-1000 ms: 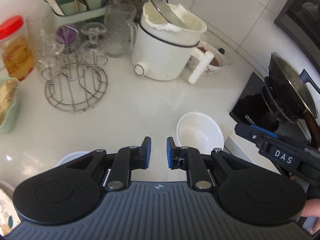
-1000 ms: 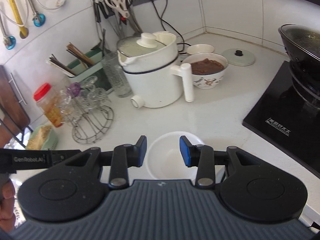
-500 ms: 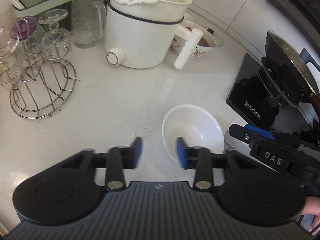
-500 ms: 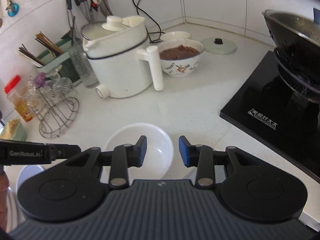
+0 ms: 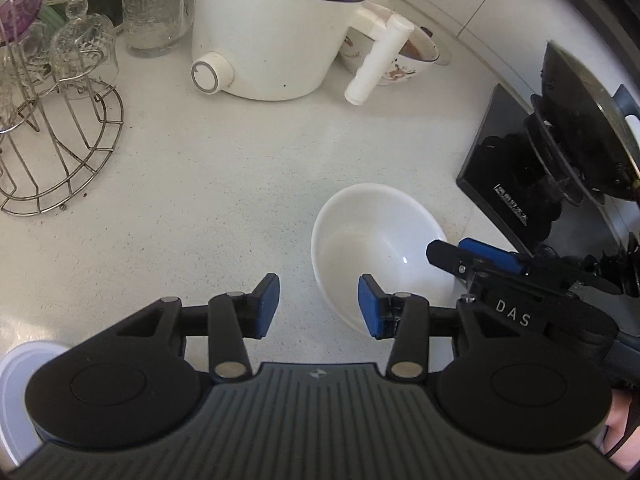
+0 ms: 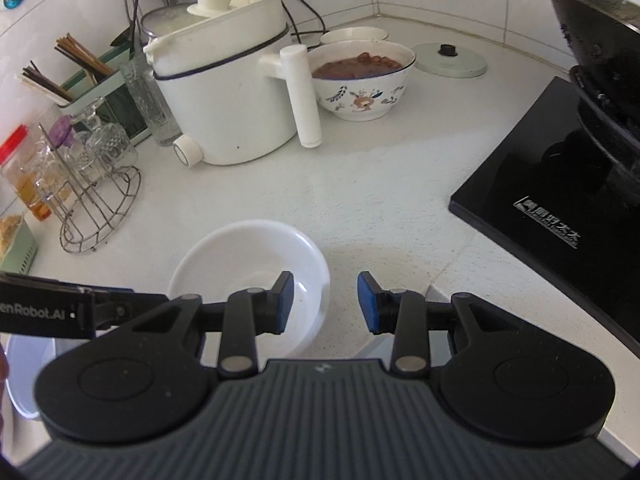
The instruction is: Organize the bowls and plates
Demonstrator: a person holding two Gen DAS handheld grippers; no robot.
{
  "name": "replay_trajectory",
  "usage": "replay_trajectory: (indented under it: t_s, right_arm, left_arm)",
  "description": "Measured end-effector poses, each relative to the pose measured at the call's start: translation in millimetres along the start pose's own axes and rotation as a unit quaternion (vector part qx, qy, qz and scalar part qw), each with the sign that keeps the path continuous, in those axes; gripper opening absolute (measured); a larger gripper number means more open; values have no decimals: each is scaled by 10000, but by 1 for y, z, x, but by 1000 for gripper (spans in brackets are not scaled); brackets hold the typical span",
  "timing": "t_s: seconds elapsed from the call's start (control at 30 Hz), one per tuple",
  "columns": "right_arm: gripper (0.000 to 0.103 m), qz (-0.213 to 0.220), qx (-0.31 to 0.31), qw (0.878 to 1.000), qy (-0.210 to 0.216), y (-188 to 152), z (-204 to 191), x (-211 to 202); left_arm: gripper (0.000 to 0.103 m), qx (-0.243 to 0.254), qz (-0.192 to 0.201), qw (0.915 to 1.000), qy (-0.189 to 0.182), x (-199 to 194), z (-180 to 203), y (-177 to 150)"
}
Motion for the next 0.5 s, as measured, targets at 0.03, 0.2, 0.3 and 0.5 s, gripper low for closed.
replay_trajectory:
  t_s: [0.03,0.2,0.3,0.5]
  right_arm:
    - [38,-47,21,10000,38,0,1,3]
    - [38,-213,34,9997,92,0,4,15]
    - [38,-269,-37,9996,77,-1,4,20]
    - [37,-374,-127,9992,9,1,5,28]
  left_arm:
    - [49,-19,-56,10000,-17,3,0,1]
    - [48,54,-109,9999,42,12,6,4]
    - [41,120,-127,9997,163,16,10,5]
    - [26,91,-254,9993,275,23,11,6]
Point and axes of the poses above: each gripper's, at about its wrist camera, not at the fingertips, and x roughly the way its jaws point, z to its right, y to its top, the point moved 3 cm from there along x, roughly the way its jaws point, and after that the axes turned 1 degree about -z, right-handed, at the moved point
